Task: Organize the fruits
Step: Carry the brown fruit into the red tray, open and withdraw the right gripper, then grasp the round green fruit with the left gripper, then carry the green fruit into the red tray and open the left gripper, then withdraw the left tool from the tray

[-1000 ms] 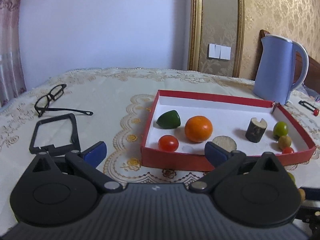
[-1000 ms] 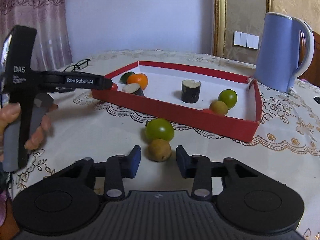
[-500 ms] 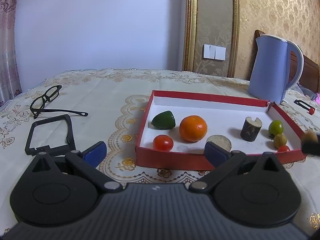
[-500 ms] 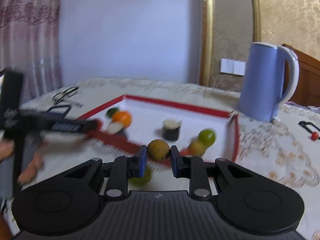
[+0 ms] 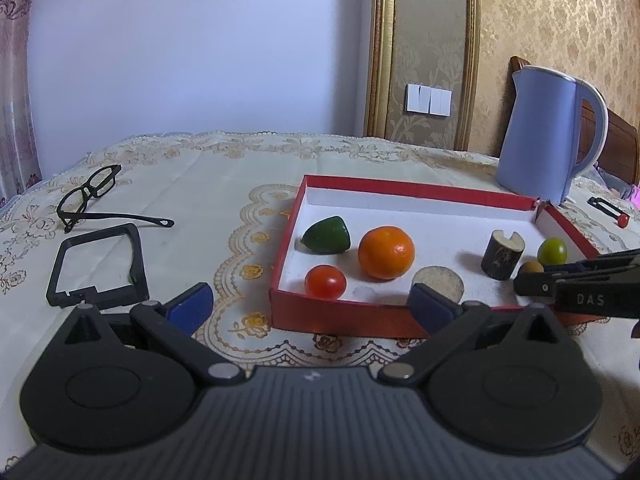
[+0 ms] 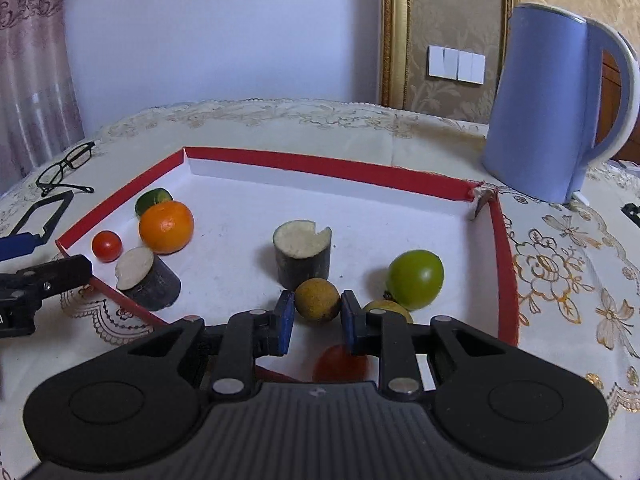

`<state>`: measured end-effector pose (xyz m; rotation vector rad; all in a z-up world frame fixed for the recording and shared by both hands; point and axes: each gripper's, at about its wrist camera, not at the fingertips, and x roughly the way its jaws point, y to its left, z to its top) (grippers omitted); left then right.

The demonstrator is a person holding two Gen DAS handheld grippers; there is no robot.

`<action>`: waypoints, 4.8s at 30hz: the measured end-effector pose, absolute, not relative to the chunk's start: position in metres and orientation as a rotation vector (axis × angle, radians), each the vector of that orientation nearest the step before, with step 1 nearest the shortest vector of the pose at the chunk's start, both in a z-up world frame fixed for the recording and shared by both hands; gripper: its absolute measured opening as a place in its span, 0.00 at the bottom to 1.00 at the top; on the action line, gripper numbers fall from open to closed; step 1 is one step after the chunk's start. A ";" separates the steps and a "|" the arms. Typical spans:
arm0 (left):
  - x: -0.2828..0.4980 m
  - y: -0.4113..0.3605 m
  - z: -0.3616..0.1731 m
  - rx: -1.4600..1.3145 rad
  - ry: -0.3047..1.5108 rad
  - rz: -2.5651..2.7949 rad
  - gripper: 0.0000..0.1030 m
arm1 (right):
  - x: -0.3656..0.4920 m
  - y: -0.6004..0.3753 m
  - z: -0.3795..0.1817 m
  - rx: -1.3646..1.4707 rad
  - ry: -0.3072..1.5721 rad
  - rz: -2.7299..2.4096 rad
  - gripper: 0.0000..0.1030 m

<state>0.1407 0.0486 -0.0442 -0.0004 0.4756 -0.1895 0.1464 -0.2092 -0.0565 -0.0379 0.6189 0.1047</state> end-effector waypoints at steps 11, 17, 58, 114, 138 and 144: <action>0.143 0.049 -0.045 -0.003 0.484 -0.183 1.00 | 0.081 -0.234 -0.040 -0.006 0.511 0.084 0.55; 0.141 0.048 -0.045 0.000 0.481 -0.177 1.00 | 0.038 -0.260 -0.046 -0.054 0.522 0.018 0.59; 0.073 -0.080 -0.042 0.221 0.498 -0.517 0.29 | 0.060 -0.296 -0.068 0.042 0.618 -0.107 0.82; 0.157 -0.069 -0.040 0.171 0.529 -0.184 0.88 | 0.061 -0.297 -0.069 0.046 0.631 -0.138 1.00; 0.053 -0.027 0.003 0.112 0.404 -0.168 1.00 | 0.043 -0.242 -0.042 0.038 0.526 -0.131 1.00; 0.040 -0.019 0.012 0.059 0.391 -0.193 1.00 | 0.041 -0.234 -0.039 0.033 0.510 -0.128 1.00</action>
